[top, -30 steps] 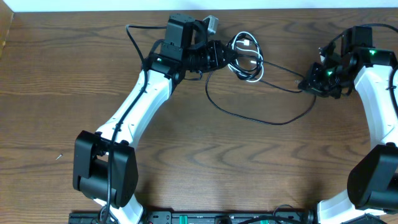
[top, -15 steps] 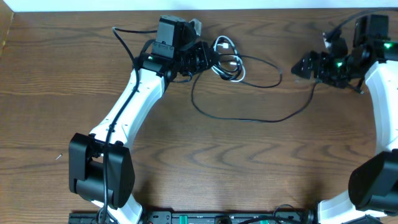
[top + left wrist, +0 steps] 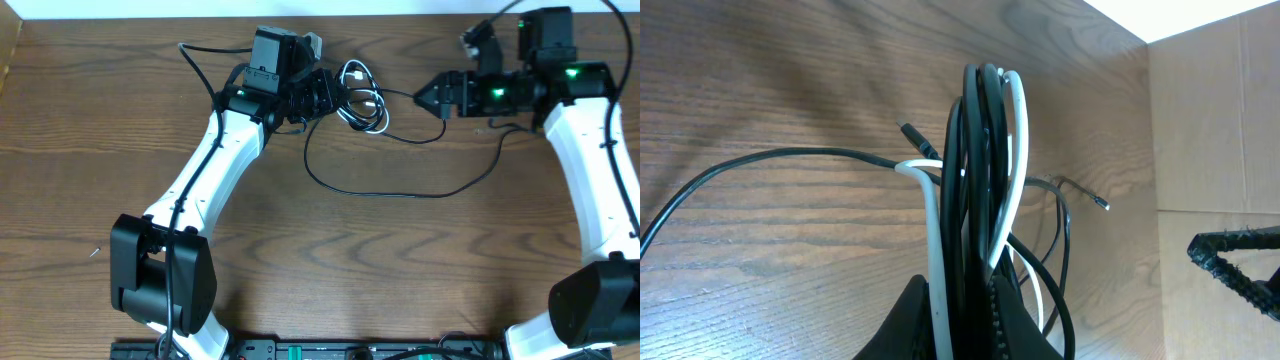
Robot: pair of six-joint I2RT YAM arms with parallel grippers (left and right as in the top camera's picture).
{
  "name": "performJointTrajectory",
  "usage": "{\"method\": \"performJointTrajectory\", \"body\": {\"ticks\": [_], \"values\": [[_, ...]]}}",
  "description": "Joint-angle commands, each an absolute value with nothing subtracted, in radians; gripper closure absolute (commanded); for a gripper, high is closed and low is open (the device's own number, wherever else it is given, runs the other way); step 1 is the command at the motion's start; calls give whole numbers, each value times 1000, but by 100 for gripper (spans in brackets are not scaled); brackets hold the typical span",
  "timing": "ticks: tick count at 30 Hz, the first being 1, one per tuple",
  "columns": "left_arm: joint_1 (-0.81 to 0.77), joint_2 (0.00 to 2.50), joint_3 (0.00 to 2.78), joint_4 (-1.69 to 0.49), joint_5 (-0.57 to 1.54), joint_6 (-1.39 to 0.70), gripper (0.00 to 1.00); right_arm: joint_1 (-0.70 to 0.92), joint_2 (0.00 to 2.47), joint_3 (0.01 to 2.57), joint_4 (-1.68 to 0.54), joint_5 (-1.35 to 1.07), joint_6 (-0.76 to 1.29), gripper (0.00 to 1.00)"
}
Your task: Untangle cables
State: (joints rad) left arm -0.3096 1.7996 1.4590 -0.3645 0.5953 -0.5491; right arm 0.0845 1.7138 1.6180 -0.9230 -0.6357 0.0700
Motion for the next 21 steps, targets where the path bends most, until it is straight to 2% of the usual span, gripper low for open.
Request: {"method": "performJointTrajectory", "body": {"ticks": [1, 5, 12, 21], "values": [[-306, 1764, 1477, -366, 595, -536, 92, 132, 1755, 1634, -899, -639, 144, 15], [-306, 1764, 1477, -366, 593, -536, 92, 184, 1803, 1634, -876, -627, 225, 24], [-306, 1764, 1477, -366, 543, -535, 92, 248, 1864, 1633, -868, -541, 424, 48], [-307, 1764, 1477, -366, 507, -536, 92, 313, 1900, 1633, -841, -498, 532, 53]]}}
